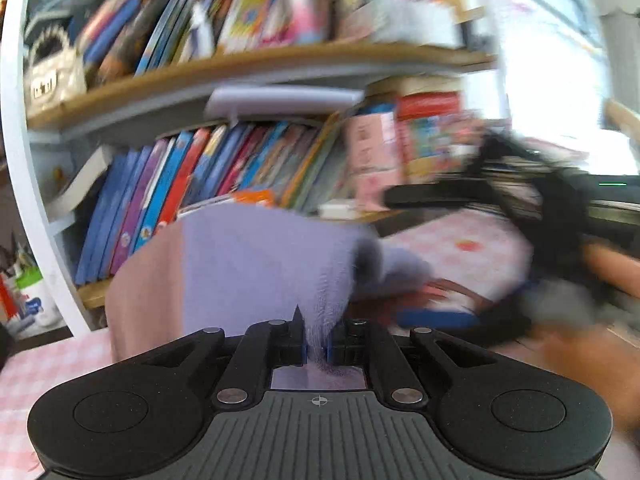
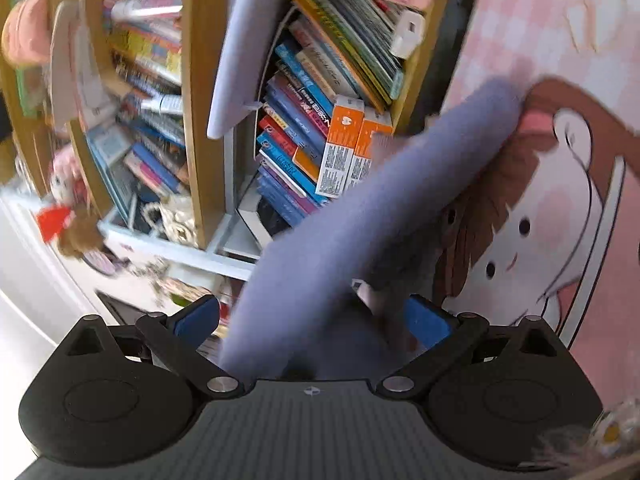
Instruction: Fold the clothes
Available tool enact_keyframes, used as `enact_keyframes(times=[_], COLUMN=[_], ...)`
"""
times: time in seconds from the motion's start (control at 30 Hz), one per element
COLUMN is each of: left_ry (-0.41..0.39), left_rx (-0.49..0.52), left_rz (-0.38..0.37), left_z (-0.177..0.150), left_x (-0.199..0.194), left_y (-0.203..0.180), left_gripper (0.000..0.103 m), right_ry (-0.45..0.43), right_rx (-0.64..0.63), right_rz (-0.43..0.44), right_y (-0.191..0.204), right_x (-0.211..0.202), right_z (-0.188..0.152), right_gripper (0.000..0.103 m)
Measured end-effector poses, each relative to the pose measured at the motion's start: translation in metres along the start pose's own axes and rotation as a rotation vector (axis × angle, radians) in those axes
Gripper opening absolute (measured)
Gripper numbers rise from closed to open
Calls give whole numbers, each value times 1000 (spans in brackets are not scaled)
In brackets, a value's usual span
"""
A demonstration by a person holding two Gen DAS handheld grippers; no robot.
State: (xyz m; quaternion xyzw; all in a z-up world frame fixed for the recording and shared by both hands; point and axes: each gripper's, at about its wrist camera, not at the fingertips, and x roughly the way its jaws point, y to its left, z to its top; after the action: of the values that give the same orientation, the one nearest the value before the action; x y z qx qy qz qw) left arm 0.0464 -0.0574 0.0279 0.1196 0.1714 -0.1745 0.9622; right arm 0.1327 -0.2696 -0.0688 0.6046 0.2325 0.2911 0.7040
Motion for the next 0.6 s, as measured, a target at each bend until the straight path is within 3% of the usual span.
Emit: enact_keyframes(times=[0.07, 0.13, 0.17, 0.2, 0.3, 0.4, 0.5, 0.6], left_ry=[-11, -22, -24, -25, -22, -71, -213, -433], left_rx=[7, -6, -15, -19, -10, 6, -30, -114], left_rz=[-22, -17, -10, 1, -5, -104, -264, -423], left_z=[-11, -24, -29, -32, -38, -27, -2, 25], left_x=[-37, -71, -84, -93, -117, -134, -160, -192], left_y=[-13, -20, -22, -22, -24, -25, -20, -2], left_gripper=[7, 7, 7, 7, 7, 7, 7, 7], right_ry=[-14, -26, -29, -32, -52, -107, -156, -193], right_rx=[62, 79, 74, 69, 35, -162, -373, -605], right_rz=[22, -12, -42, -72, -34, 27, 134, 235], right_y=[-8, -11, -10, -10, 0, 45, 116, 202], right_x=[-3, -8, -10, -13, -28, -54, -78, -92], right_z=[0, 0, -1, -1, -11, -20, -17, -18], right_gripper=[99, 66, 30, 18, 14, 13, 13, 13])
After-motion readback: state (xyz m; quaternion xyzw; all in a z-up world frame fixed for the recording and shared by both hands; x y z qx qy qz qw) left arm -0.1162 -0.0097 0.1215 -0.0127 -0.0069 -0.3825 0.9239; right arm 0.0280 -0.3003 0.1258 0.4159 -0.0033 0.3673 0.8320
